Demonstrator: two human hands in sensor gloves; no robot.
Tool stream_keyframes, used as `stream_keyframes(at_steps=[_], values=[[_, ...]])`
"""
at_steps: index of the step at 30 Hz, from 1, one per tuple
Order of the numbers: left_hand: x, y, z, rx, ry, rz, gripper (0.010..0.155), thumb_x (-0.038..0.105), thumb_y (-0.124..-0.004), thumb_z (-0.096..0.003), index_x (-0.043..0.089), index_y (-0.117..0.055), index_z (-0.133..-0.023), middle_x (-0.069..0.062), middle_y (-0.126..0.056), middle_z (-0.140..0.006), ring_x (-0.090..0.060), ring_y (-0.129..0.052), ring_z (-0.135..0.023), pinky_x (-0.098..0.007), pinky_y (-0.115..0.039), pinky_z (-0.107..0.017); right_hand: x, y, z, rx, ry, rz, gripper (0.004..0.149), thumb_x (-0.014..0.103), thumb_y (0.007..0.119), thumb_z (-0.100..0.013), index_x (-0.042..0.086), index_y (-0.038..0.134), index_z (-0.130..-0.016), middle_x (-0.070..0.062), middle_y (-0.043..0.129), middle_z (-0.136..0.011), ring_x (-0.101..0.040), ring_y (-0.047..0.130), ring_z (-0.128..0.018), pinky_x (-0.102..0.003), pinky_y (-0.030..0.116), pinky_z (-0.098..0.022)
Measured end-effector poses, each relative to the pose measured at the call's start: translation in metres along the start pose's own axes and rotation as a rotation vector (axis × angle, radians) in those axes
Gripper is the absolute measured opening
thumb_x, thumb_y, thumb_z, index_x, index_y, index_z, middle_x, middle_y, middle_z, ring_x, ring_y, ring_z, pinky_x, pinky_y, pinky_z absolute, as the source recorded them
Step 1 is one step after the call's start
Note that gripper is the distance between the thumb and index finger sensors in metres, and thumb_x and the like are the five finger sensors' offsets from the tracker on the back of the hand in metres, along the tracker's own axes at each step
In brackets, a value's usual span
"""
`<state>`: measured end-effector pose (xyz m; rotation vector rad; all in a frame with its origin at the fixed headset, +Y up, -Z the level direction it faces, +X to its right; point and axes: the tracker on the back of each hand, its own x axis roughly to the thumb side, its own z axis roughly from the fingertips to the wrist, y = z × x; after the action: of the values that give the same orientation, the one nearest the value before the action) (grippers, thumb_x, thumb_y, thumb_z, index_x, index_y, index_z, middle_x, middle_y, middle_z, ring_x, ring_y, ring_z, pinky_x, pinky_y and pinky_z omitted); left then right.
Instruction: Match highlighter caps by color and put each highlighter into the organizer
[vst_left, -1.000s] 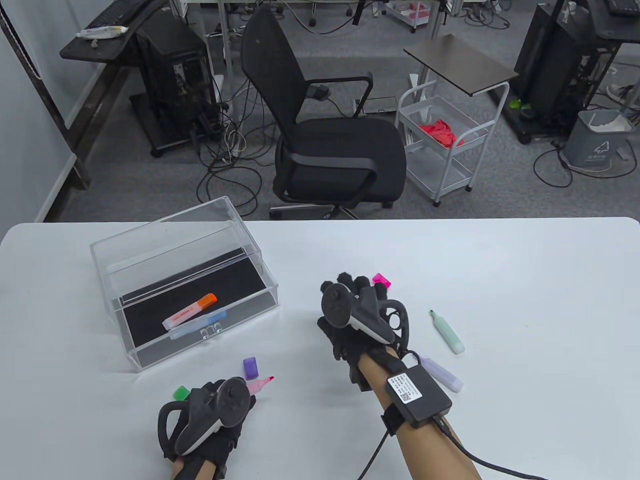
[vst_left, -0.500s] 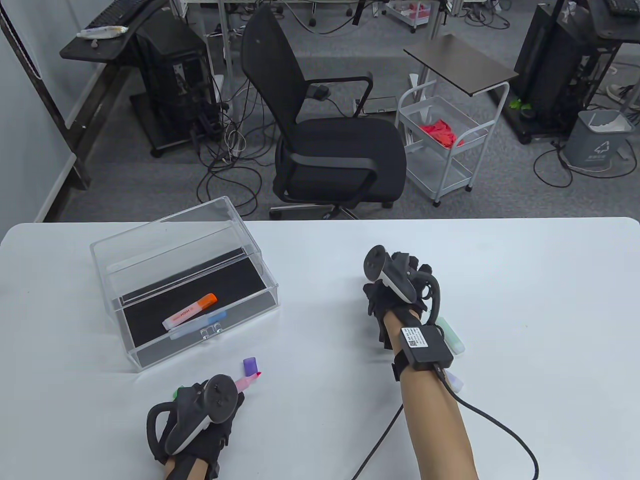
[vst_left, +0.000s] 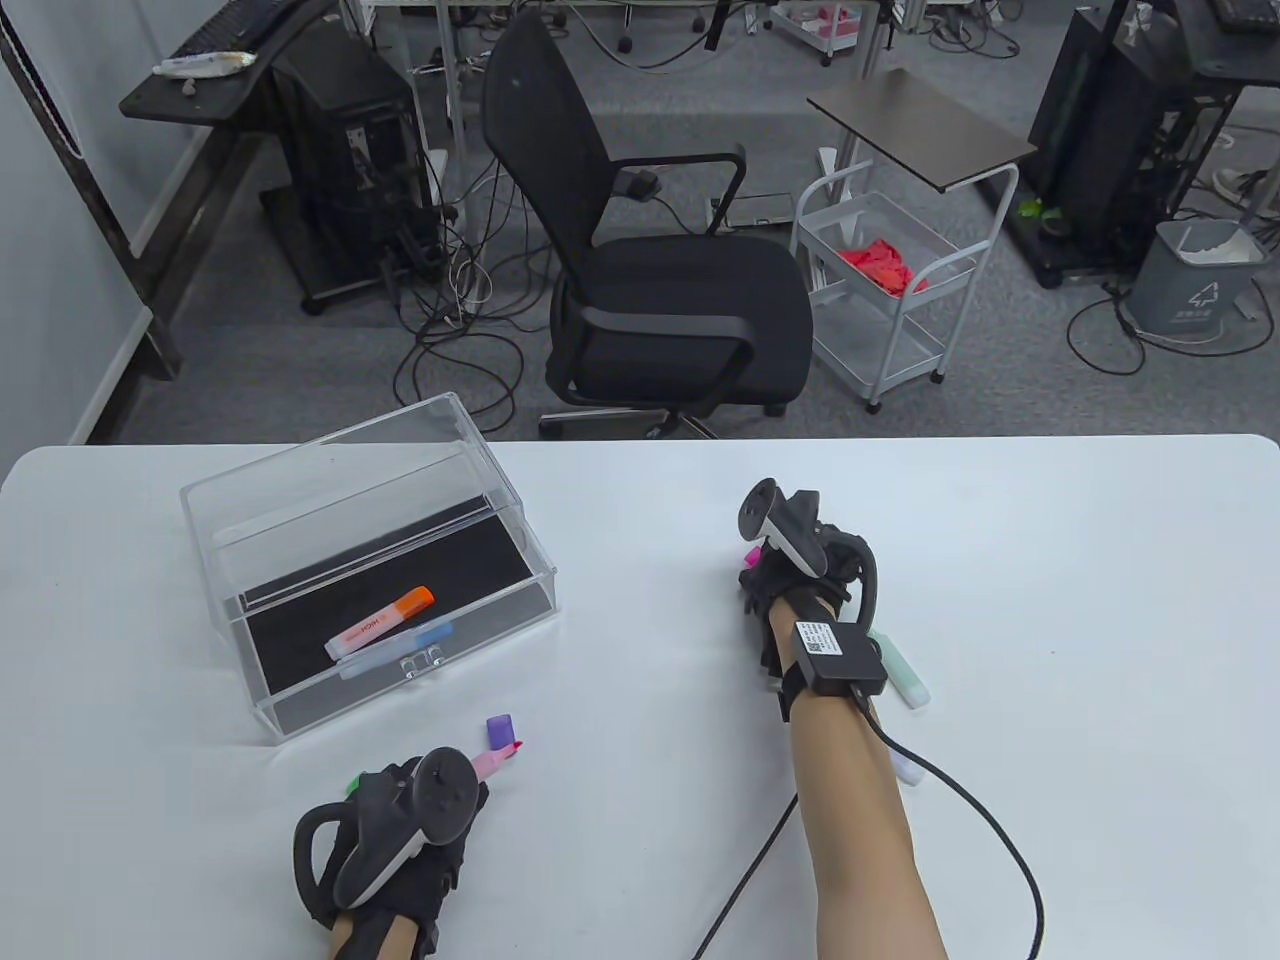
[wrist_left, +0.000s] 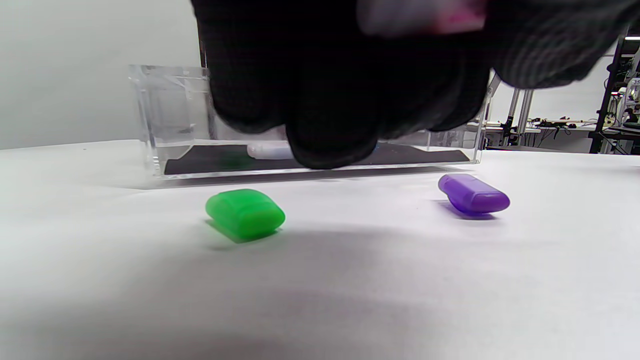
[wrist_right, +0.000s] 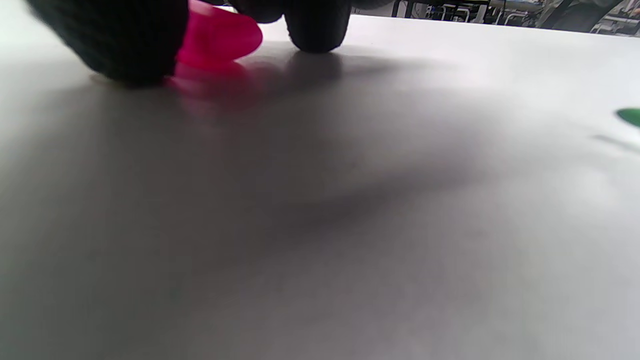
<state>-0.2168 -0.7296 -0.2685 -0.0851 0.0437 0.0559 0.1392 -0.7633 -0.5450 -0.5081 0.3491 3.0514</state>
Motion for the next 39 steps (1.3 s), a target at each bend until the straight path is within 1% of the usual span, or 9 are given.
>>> stream_keyframes(at_steps=[5, 7, 12, 16, 20, 23, 27, 30, 39], values=[[0.0, -0.001, -0.001, -0.011, 0.002, 0.005, 0.055, 0.061, -0.067, -0.0427, 0.033, -0.071, -0.09, 0.016, -0.09, -0.063, -0.011, -0.102, -0.054, -0.039, -0.086, -0.054, 0.003, -0.001, -0.001, 0.031, 0.014, 0.021, 0.068, 0.047, 0.084, -0.037, 0.027, 0.06, -0.098, -0.006, 0.064, -0.104, -0.033, 0.046, -0.104, -0.067, 0.031, -0.074], [-0.002, -0.001, -0.001, -0.018, 0.005, 0.014, 0.055, 0.061, -0.067, -0.0428, 0.033, -0.071, -0.09, 0.016, -0.09, -0.063, -0.011, -0.102, -0.054, -0.039, -0.085, -0.054, 0.003, -0.001, -0.001, 0.035, 0.013, 0.023, 0.065, 0.046, 0.084, -0.038, 0.027, 0.062, -0.096, -0.006, 0.067, -0.101, -0.032, 0.051, -0.102, -0.065, 0.035, -0.074], [-0.003, 0.0, 0.0, -0.013, 0.007, 0.028, 0.055, 0.061, -0.067, -0.0428, 0.033, -0.071, -0.09, 0.016, -0.09, -0.063, -0.012, -0.102, -0.054, -0.039, -0.086, -0.054, 0.006, -0.002, 0.001, 0.018, 0.009, 0.031, 0.057, 0.043, 0.084, -0.039, 0.029, 0.067, -0.092, -0.004, 0.074, -0.094, -0.031, 0.059, -0.098, -0.063, 0.039, -0.073], [-0.004, -0.001, -0.001, -0.012, 0.007, 0.03, 0.055, 0.061, -0.067, -0.0428, 0.033, -0.072, -0.09, 0.016, -0.09, -0.063, -0.012, -0.102, -0.054, -0.039, -0.086, -0.054, 0.012, -0.004, 0.005, 0.002, -0.001, 0.097, 0.056, 0.042, 0.084, -0.038, 0.029, 0.069, -0.09, -0.004, 0.078, -0.092, -0.03, 0.065, -0.096, -0.062, 0.043, -0.073], [-0.006, -0.003, -0.002, -0.02, 0.015, 0.027, 0.055, 0.061, -0.067, -0.0427, 0.033, -0.072, -0.09, 0.016, -0.09, -0.063, -0.011, -0.102, -0.054, -0.039, -0.086, -0.054, 0.015, -0.006, 0.012, -0.016, -0.05, 0.099, 0.055, 0.042, 0.084, -0.038, 0.027, 0.07, -0.09, -0.006, 0.081, -0.091, -0.031, 0.072, -0.092, -0.063, 0.048, -0.071], [-0.006, -0.005, -0.004, -0.028, 0.017, 0.026, 0.055, 0.061, -0.067, -0.0428, 0.033, -0.072, -0.09, 0.016, -0.09, -0.063, -0.012, -0.102, -0.054, -0.039, -0.086, -0.054, 0.016, -0.013, 0.022, -0.013, -0.099, 0.101, 0.056, 0.042, 0.084, -0.038, 0.025, 0.071, -0.089, -0.007, 0.086, -0.088, -0.032, 0.079, -0.088, -0.062, 0.054, -0.069], [-0.004, -0.006, -0.004, -0.035, 0.007, 0.018, 0.055, 0.061, -0.067, -0.0428, 0.033, -0.072, -0.09, 0.016, -0.09, -0.063, -0.012, -0.102, -0.054, -0.039, -0.086, -0.054, 0.016, -0.025, 0.039, -0.031, -0.155, 0.107, 0.055, 0.042, 0.084, -0.038, 0.024, 0.072, -0.089, -0.007, 0.089, -0.085, -0.031, 0.083, -0.084, -0.061, 0.058, -0.067], [-0.001, -0.007, -0.004, -0.038, -0.004, 0.016, 0.055, 0.061, -0.067, -0.0429, 0.033, -0.071, -0.09, 0.016, -0.09, -0.064, -0.011, -0.102, -0.054, -0.039, -0.086, -0.054, 0.016, -0.033, 0.056, -0.044, -0.201, 0.108, 0.055, 0.042, 0.084, -0.038, 0.024, 0.072, -0.089, -0.007, 0.09, -0.084, -0.031, 0.084, -0.083, -0.061, 0.059, -0.066], [0.002, -0.012, -0.005, -0.065, -0.022, 0.022, 0.055, 0.061, -0.067, -0.043, 0.033, -0.071, -0.09, 0.016, -0.09, -0.064, -0.011, -0.102, -0.054, -0.039, -0.086, -0.054, 0.013, -0.037, 0.109, -0.034, -0.324, 0.109, 0.055, 0.043, 0.083, -0.038, 0.025, 0.072, -0.089, -0.007, 0.09, -0.084, -0.031, 0.084, -0.083, -0.061, 0.058, -0.066]])
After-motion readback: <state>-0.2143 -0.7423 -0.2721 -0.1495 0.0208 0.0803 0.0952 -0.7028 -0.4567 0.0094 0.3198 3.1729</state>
